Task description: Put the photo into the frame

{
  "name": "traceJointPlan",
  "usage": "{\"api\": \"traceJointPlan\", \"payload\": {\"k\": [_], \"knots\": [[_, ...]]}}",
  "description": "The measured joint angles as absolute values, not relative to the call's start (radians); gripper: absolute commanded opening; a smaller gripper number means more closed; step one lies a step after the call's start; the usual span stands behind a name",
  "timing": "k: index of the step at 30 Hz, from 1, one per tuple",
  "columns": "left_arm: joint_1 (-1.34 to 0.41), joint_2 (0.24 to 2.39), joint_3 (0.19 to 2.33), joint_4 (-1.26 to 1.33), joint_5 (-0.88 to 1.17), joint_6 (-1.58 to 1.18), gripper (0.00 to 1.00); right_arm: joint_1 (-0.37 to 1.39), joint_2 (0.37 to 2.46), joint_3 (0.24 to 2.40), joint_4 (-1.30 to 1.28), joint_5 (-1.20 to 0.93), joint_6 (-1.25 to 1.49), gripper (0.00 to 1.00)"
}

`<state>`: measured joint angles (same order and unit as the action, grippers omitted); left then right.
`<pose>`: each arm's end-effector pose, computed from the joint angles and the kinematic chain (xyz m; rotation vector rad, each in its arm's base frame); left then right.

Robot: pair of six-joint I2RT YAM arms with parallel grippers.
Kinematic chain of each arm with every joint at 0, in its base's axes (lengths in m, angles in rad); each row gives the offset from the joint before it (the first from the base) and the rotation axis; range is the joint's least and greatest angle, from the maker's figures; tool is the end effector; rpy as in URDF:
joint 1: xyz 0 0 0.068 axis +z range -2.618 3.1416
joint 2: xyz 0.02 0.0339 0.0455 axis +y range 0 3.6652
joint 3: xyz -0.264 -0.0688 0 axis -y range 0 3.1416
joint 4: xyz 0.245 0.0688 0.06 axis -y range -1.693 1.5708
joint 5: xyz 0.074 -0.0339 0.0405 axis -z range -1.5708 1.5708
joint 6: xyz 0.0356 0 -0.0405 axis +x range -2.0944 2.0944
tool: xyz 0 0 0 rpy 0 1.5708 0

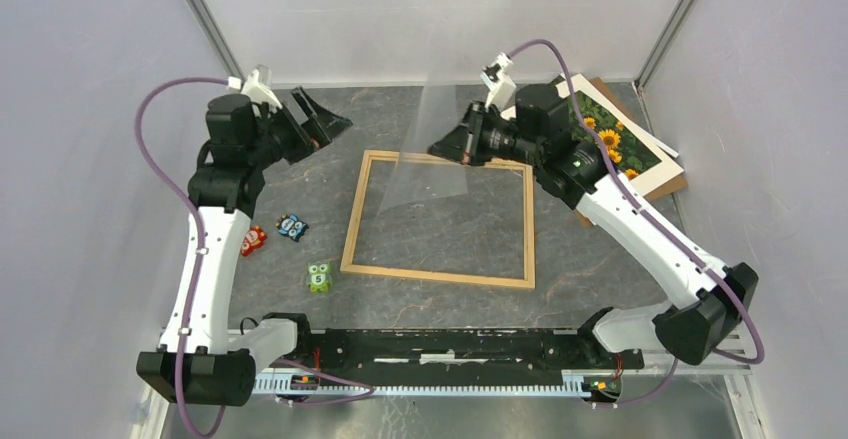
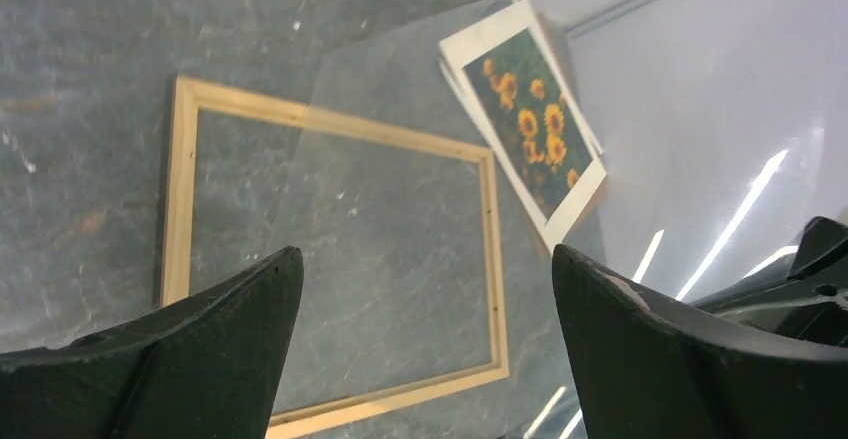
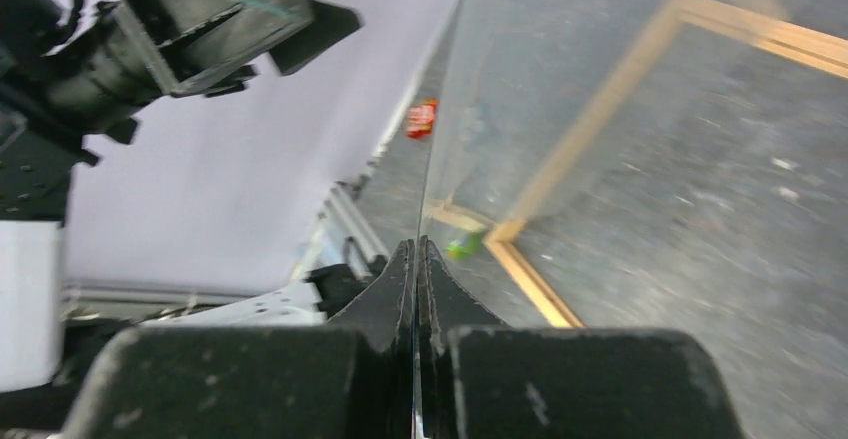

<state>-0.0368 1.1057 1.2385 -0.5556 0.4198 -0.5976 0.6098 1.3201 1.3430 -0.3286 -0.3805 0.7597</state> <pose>0.2329 -0.0231 0.3977 -0.2932 2.0288 -0.8206 0.2385 0.1827 0.4026 -0.1350 2.0642 1.2552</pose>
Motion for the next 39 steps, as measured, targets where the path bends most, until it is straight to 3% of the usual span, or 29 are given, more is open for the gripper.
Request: {"api": "traceJointPlan", "payload": {"k": [7, 12, 19, 26, 30, 39], "knots": [[-0.037, 1.118, 1.456, -0.654, 0.392, -0.598, 1.0, 0.677, 1.448, 1.504, -0.224, -0.501, 0.859, 0.0], [-0.037, 1.122, 1.561, -0.719, 0.335, -0.594, 1.0, 0.675, 1.473, 1.483, -0.149, -0.564, 0.928, 0.0], [-0.037, 1.149, 1.537, -0.743, 0.315, -0.566, 1.0, 0.599, 1.368, 1.145, 0.008, -0.603, 1.009, 0.0], [-0.038, 1.211, 1.365, -0.744, 0.323, -0.53, 1.0, 0.435, 1.314, 0.767, 0.085, -0.612, 1.017, 0.0], [-0.051, 1.227, 1.265, -0.734, 0.32, -0.528, 1.0, 0.4, 1.314, 0.679, 0.107, -0.622, 0.999, 0.0], [-0.081, 1.322, 1.259, -0.688, 0.258, -0.484, 1.0, 0.379, 1.314, 0.665, 0.088, -0.629, 0.9, 0.0]]}}
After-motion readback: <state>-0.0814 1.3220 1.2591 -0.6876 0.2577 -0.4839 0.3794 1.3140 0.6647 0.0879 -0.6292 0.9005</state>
